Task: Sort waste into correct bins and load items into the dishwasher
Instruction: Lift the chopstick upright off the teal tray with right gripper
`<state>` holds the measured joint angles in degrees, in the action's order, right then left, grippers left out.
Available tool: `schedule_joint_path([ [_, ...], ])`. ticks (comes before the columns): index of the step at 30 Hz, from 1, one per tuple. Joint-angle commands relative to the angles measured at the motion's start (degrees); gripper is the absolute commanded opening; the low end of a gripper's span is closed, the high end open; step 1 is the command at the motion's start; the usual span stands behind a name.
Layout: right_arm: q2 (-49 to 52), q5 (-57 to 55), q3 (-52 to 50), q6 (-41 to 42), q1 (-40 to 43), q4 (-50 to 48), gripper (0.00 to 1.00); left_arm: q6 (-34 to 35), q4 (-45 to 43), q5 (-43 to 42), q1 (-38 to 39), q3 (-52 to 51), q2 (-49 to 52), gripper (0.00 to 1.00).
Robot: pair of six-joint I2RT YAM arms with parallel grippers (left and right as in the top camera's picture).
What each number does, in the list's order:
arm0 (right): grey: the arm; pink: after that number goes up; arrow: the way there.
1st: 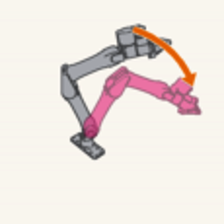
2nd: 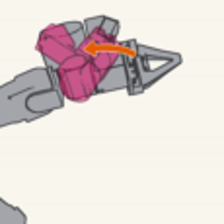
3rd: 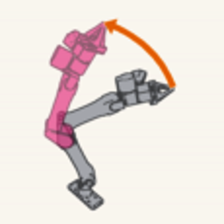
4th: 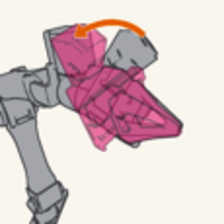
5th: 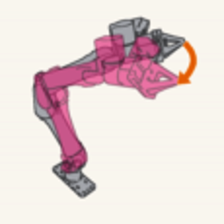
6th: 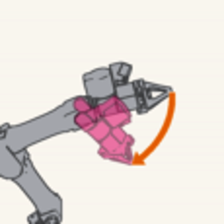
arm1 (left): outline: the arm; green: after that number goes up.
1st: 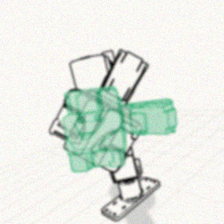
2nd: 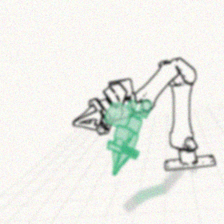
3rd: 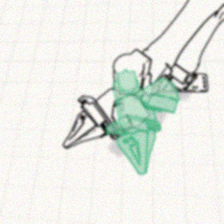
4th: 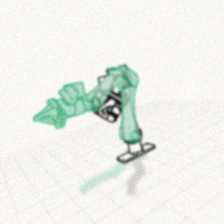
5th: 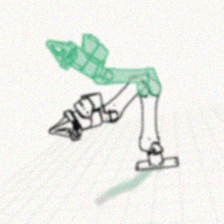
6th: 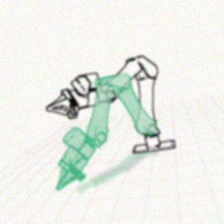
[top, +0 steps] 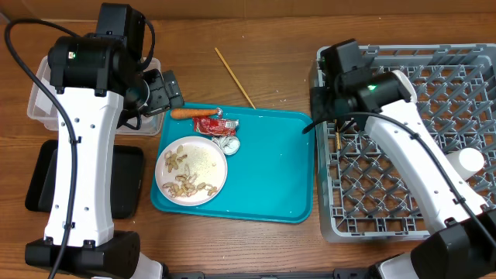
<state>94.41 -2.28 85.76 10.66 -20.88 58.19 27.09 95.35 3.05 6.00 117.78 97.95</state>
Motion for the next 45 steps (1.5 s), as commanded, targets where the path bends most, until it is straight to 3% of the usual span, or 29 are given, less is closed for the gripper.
schedule_joint_path([
  [1,1.5,8.6,0.0,-0.6,-3.3,-3.0,0.05,0.8,0.0,0.1,0.0,0.5,0.2,1.0],
  [10,13.9,10.7,0.9,-3.1,-9.4,-22.2,0.68,0.8,0.0,0.1,0.0,0.5,0.2,1.0],
  [18,25.1,9.9,4.0,-9.6,-9.6,-32.6,0.82,0.8,0.0,0.1,0.0,0.5,0.2,1.0],
  [26,28.9,8.5,4.0,-9.6,-9.6,-39.3,0.82,0.8,0.0,0.1,0.0,0.5,0.2,1.0],
  [33,32.6,6.8,4.0,-9.6,-9.6,-43.4,0.67,0.8,0.0,0.1,0.0,0.5,0.2,1.0],
  [40,36.2,4.9,4.0,-9.6,-9.6,-45.7,0.67,0.8,0.0,0.1,0.0,0.5,0.2,1.0],
  [43,37.1,4.9,4.0,-9.6,-9.6,-45.7,0.55,0.8,0.0,0.1,0.0,0.5,0.2,1.0],
  [45,37.4,4.9,4.0,-9.6,-9.6,-45.4,0.4,0.8,0.0,0.1,0.0,0.5,0.2,1.0],
])
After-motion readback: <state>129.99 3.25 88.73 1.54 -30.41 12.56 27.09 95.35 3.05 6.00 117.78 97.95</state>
